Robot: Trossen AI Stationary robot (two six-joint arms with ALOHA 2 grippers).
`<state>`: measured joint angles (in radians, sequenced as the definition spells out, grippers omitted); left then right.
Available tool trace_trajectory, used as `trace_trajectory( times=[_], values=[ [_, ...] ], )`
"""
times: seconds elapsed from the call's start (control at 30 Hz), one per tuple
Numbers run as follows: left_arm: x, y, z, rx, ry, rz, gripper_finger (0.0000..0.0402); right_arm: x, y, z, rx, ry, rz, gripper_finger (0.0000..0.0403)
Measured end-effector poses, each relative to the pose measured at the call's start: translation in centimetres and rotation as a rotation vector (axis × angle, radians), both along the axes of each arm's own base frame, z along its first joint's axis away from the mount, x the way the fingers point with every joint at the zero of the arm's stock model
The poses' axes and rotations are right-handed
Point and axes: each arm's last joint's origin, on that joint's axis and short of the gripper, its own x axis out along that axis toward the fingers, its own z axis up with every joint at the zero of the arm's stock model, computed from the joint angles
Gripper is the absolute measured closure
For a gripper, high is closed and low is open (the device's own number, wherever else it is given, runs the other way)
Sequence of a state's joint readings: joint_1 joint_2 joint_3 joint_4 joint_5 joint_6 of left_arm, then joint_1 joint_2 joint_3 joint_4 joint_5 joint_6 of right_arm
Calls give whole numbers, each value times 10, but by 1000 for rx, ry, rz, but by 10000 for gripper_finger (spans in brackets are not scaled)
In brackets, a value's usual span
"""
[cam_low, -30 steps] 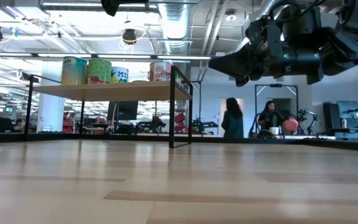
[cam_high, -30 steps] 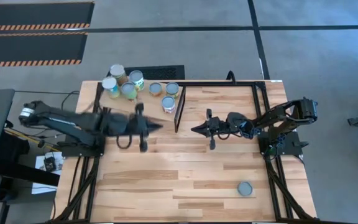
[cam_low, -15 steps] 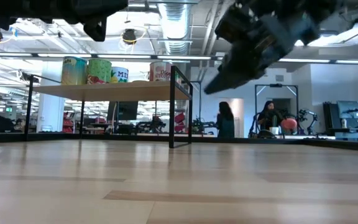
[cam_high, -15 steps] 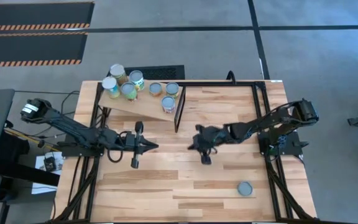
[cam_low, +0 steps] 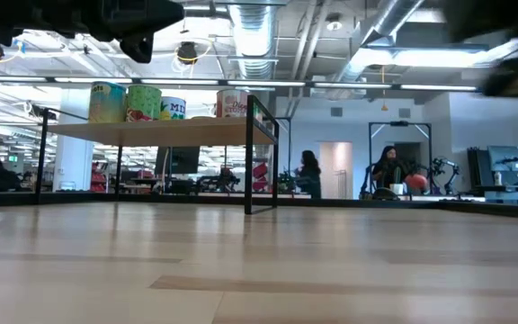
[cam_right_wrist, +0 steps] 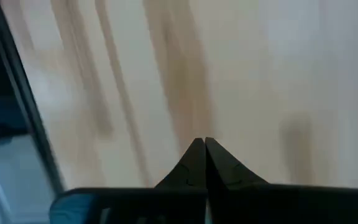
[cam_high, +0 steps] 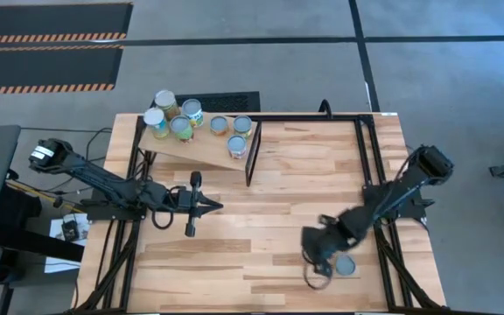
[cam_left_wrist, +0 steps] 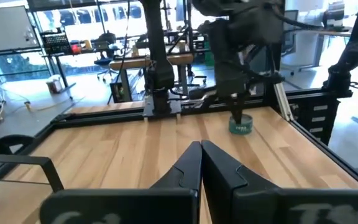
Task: Pick and place cans onto a shelf
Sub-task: Put the canned tuna on the shelf
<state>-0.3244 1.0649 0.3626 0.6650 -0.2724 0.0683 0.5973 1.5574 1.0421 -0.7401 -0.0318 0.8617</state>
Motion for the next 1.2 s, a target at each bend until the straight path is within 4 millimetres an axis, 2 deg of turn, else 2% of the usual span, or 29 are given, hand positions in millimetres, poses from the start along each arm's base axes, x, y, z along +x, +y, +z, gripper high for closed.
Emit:
trace_trajectory(
  times=[0.17,0.27,0.37,0.47,0.77,1.2],
  values=[
    [0,0,0,25,0,7,401,-38,28,2,17,214,-124,395],
    [0,1,-1,40,9,32,401,-55,39,1,-11,272,-173,397],
    [0,2,-1,10,11,59,401,-65,45,1,-26,292,-204,398],
    [0,3,-1,-25,13,95,401,-67,46,-2,-33,297,-222,398],
    [0,3,-7,-15,66,110,401,-51,51,-25,-40,319,-178,398],
    [-9,6,-39,116,398,114,401,-49,52,-26,-30,321,-191,398]
  ],
)
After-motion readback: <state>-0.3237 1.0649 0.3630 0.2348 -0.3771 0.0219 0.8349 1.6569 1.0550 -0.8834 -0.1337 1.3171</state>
